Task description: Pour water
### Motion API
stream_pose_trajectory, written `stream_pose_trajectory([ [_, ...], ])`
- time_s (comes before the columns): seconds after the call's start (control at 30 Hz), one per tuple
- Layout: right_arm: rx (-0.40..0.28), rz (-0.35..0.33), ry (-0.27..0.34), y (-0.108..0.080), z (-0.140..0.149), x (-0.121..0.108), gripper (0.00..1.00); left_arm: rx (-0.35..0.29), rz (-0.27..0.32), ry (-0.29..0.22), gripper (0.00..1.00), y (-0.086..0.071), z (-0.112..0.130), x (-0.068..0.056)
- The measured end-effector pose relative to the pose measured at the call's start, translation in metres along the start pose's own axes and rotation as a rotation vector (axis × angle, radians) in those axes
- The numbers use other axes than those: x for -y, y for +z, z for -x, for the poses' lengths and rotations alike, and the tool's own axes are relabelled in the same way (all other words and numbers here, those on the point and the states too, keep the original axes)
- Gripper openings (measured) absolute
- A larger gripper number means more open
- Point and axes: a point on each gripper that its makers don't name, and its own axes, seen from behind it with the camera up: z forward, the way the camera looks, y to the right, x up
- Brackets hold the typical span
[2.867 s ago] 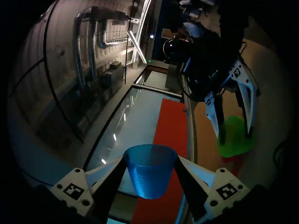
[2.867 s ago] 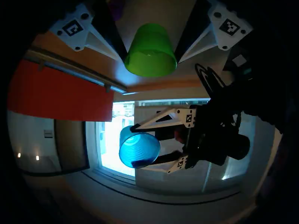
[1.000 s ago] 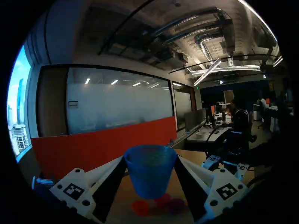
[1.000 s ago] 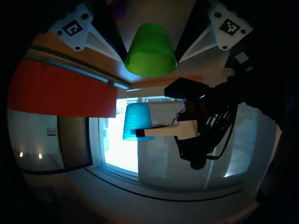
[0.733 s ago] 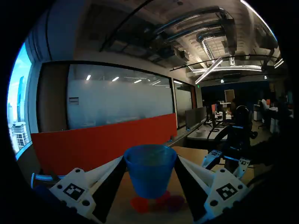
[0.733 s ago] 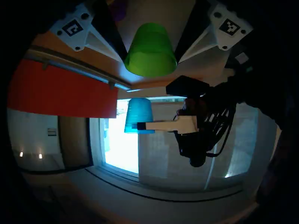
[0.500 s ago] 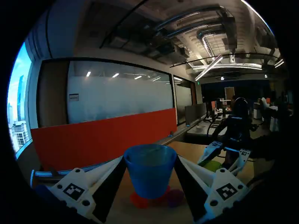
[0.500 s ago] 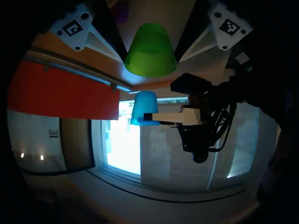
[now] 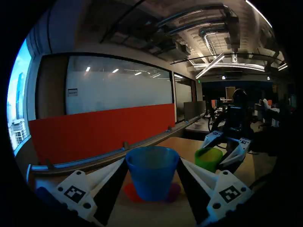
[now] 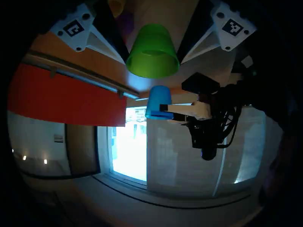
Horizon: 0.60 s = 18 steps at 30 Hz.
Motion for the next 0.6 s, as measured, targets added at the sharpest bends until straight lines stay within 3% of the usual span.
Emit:
stream_pose_trajectory([
  [0.27,0.014,0.015,0.006,-0.011,0.005,-0.004,0.91,0.022,0.027,0.004,0.87,-0.003,0.014,-0.011],
  [0.6,0.095,0.015,-0.002,-0.021,0.031,-0.003,0.91,0.105,0.068,0.001,0.88,-0.003,0.051,-0.025],
])
